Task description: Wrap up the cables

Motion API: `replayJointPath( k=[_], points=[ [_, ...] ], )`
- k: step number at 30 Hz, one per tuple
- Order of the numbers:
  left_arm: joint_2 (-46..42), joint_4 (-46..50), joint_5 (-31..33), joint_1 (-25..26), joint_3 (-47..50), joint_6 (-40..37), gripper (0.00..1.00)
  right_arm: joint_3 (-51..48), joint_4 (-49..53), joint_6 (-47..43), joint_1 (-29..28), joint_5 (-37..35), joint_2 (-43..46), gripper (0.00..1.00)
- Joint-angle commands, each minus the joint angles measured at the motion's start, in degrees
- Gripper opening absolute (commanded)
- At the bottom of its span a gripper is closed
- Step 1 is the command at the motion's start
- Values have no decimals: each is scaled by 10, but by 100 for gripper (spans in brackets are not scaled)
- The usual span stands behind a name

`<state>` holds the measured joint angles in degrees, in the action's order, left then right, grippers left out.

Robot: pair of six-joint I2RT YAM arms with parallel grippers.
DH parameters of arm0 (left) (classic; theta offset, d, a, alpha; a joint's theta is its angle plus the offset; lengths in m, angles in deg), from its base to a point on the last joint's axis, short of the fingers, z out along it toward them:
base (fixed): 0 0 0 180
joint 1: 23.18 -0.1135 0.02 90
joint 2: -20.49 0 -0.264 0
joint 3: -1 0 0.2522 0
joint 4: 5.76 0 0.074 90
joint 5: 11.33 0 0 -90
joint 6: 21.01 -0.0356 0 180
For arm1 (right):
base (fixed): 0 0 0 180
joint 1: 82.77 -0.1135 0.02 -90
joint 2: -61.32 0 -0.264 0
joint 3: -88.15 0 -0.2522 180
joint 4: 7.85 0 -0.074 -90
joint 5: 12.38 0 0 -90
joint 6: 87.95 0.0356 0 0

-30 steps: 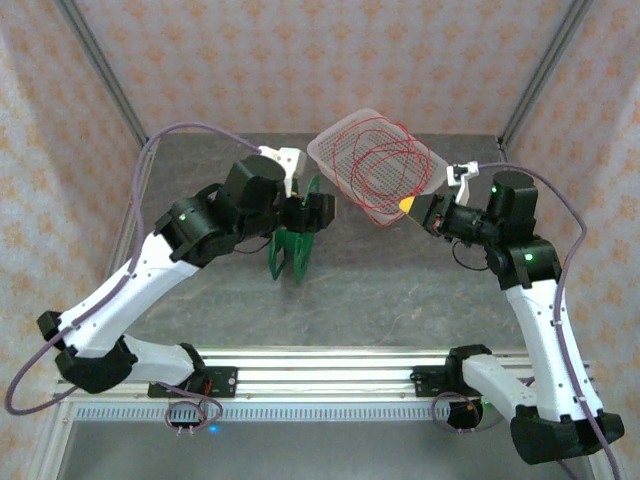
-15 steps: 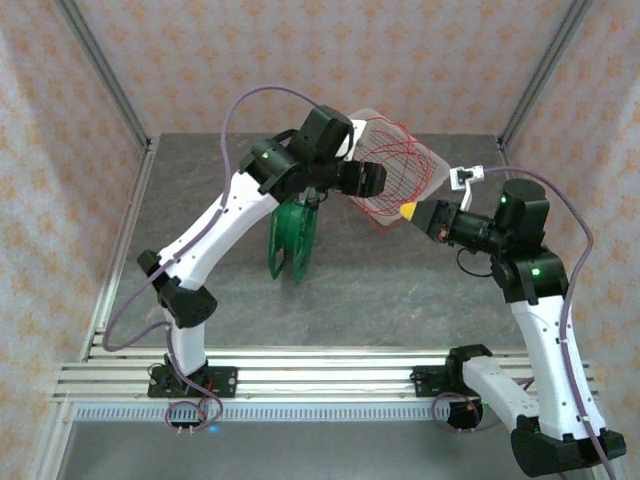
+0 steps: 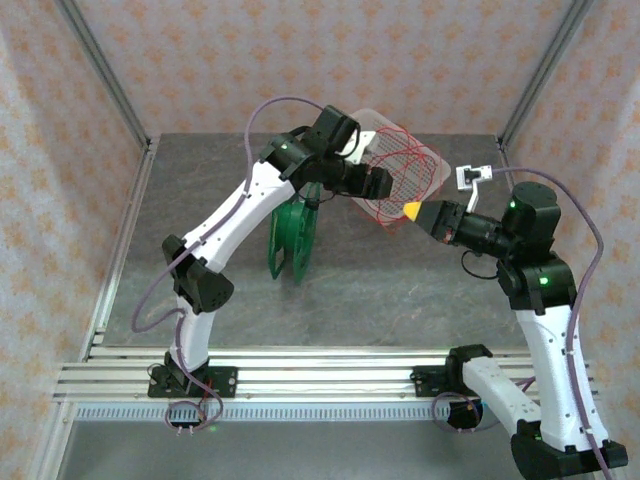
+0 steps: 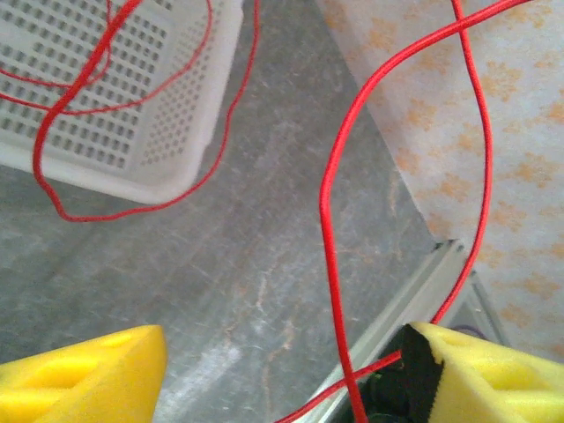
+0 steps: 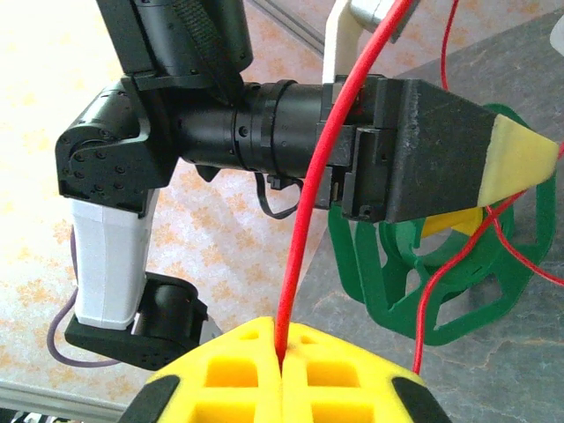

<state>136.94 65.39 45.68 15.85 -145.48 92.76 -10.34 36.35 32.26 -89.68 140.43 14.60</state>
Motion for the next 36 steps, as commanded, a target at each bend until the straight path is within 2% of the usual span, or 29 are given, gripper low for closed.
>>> replayJointPath(
  k=[1, 5, 8, 13, 16, 18, 20, 23, 26, 31, 36],
  points=[
    [13, -40, -71, 2, -9, 29, 69, 24, -26, -7, 3, -7, 14, 0],
    [2, -117, -105, 3, 35, 72, 67, 22, -28, -2, 3, -10, 18, 0],
    [-2, -179, -139, 5, 70, 117, 62, 16, -34, 2, 3, -14, 22, 0],
    [-10, -192, -125, 8, 93, 119, 53, 10, -32, 3, 3, -23, 24, 0],
    [-18, -179, -107, 9, 95, 111, 31, 12, -17, -2, 3, -41, 23, 0],
    [-28, -173, -91, 9, 95, 107, 12, 22, 28, -21, 3, -80, 17, 0],
    [-41, -164, -74, 9, 89, 101, 1, 35, 87, -44, 3, -128, 2, 0],
    [-67, -165, -46, 9, 93, 98, 0, 38, 143, -49, 3, -210, -12, 0],
    [-103, -183, -32, 13, 114, 103, 0, 23, 153, -16, 4, -272, -11, 0],
    [-141, -237, -18, 31, 169, 119, 0, -17, 119, 55, 3, -305, 2, 0],
    [-186, -220, 50, 53, 227, 104, 0, -17, 121, 69, 3, -338, 1, 0]
  ],
)
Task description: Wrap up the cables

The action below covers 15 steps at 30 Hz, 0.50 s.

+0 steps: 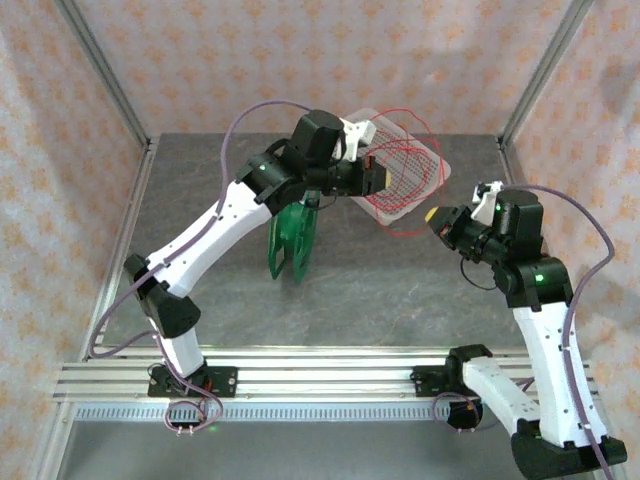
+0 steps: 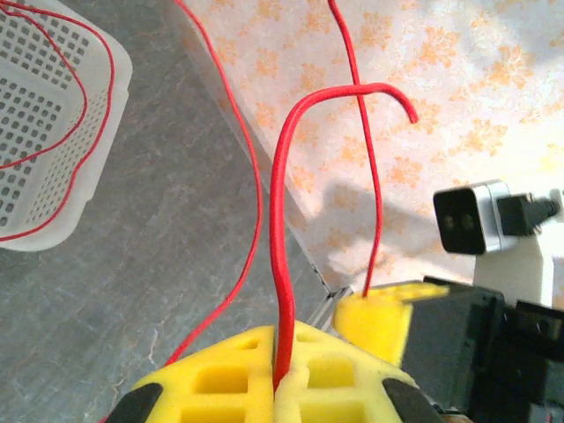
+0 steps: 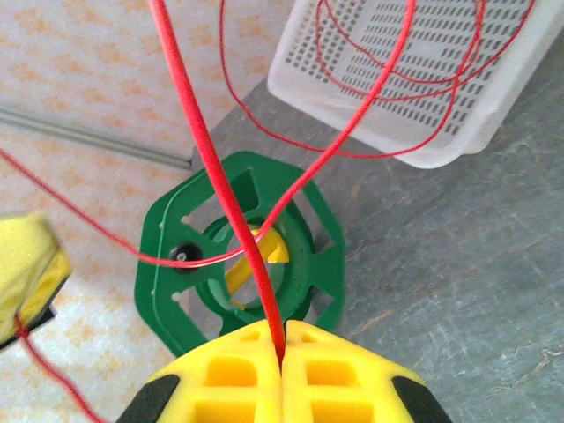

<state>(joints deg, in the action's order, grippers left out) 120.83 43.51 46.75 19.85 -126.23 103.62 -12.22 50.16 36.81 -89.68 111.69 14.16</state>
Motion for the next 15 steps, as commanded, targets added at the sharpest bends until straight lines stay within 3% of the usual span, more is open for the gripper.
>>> replayJointPath(
  k=[1, 5, 10, 15],
  points=[
    [-38, -3, 56, 14, 51, -5, 0, 0, -19, 28, 3, -53, 3, 0],
    [-115, -55, 135, 26, 159, 7, 0, -18, -35, 43, 3, -66, 1, 0],
    [-221, -175, 225, 41, 319, 17, 0, -42, -63, 59, 0, -30, -16, 0],
    [-318, -274, 319, 45, 442, 21, 0, -80, -78, 73, -40, -38, -14, 0]
  ],
)
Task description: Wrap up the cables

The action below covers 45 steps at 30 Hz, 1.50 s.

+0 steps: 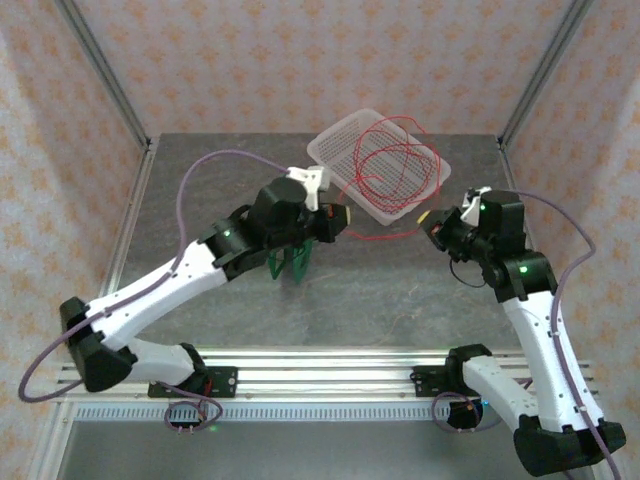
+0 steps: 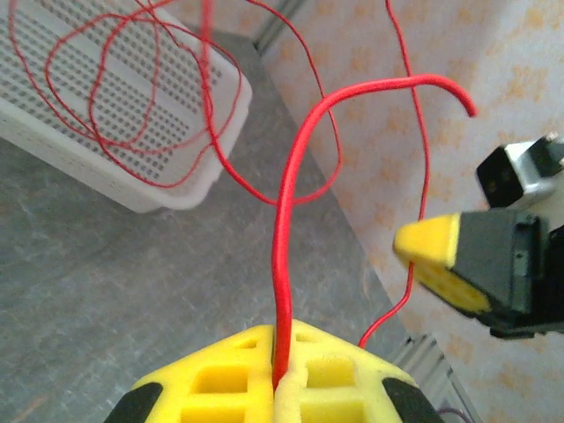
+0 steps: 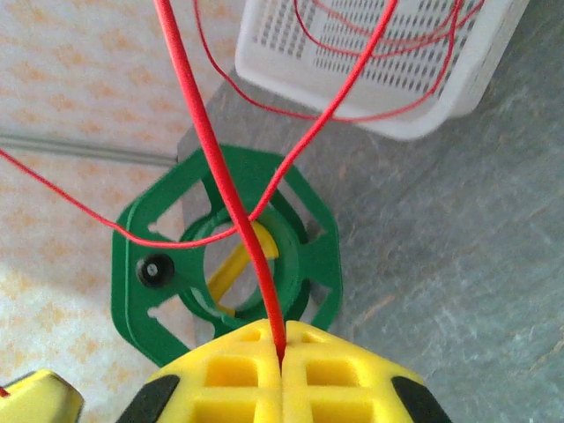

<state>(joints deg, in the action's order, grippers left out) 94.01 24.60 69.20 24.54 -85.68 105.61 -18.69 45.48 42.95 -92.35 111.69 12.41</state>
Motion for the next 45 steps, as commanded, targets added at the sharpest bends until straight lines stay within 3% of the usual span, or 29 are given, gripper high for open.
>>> replayJointPath(
  k=[1, 9, 15, 22, 26, 32, 35, 39, 41, 45],
  points=[
    [-62, -99, 108, -1, 51, 0, 0, -20, -36, 15, -26, -38, 1, 0],
    [-91, -55, 188, 2, 72, -8, 0, 4, -21, 13, -141, -68, -39, 0],
    [-131, -17, 255, 1, 105, 18, 4, 29, 10, 17, -164, -83, -75, 0],
    [-160, 1, 293, -5, 103, 2, 9, 46, 60, 6, -174, -164, -74, 0],
    [-163, 3, 247, -48, 92, 2, 11, 53, 80, -5, -174, -178, -69, 0],
    [-128, 8, 134, -109, 64, 19, 12, 39, 53, -8, -173, -128, -68, 0],
    [-111, 16, 118, -112, 53, 20, 0, 32, 38, -1, -173, -114, -68, 0],
    [-111, 20, 123, -113, 53, 17, 0, 19, 18, 5, -173, -92, -66, 0],
    [-111, 34, 127, -113, 48, 9, 10, 15, 0, 4, -174, -72, -65, 0],
    [-115, 86, 136, -113, 26, -20, 49, 16, -26, -3, -173, -67, -46, 0]
  ],
)
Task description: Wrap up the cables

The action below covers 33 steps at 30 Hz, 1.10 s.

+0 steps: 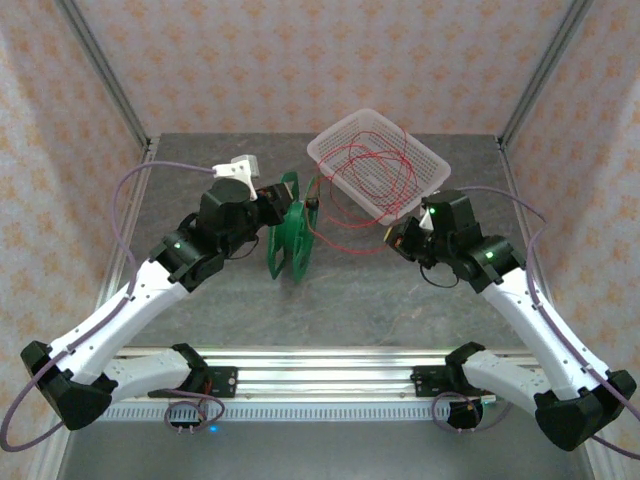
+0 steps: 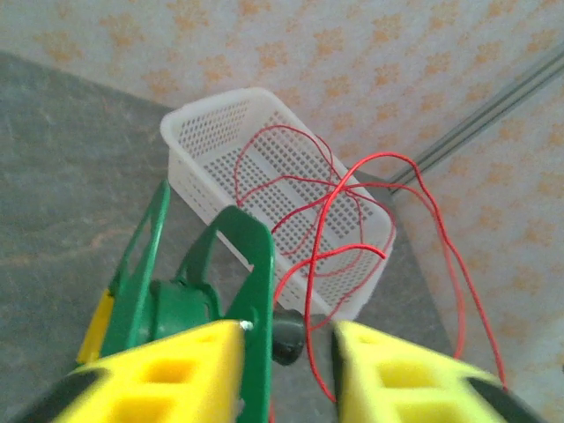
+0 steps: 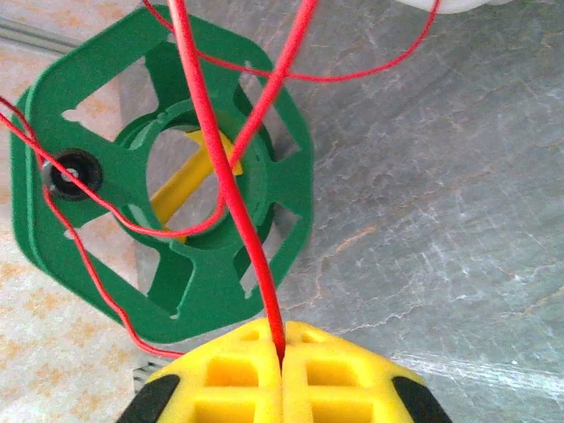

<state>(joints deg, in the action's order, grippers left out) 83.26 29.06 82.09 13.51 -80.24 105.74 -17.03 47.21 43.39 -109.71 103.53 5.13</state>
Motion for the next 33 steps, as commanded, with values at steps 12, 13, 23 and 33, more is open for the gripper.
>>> replayJointPath(
  k=[12, 13, 23, 33],
  points=[
    [-22, 166, -3, -36, -55, -43, 99, 0, -130, -17, 0, 67, 70, 0],
    [-20, 171, -17, -45, -54, -43, 99, 3, -129, -18, 0, 70, 72, 0],
    [-1, 178, -123, -102, -50, -51, 95, 19, -145, -12, 0, 110, 85, 0],
    [23, 178, -170, -111, -46, -51, 89, 28, -157, 8, 0, 136, 97, 0]
  ],
)
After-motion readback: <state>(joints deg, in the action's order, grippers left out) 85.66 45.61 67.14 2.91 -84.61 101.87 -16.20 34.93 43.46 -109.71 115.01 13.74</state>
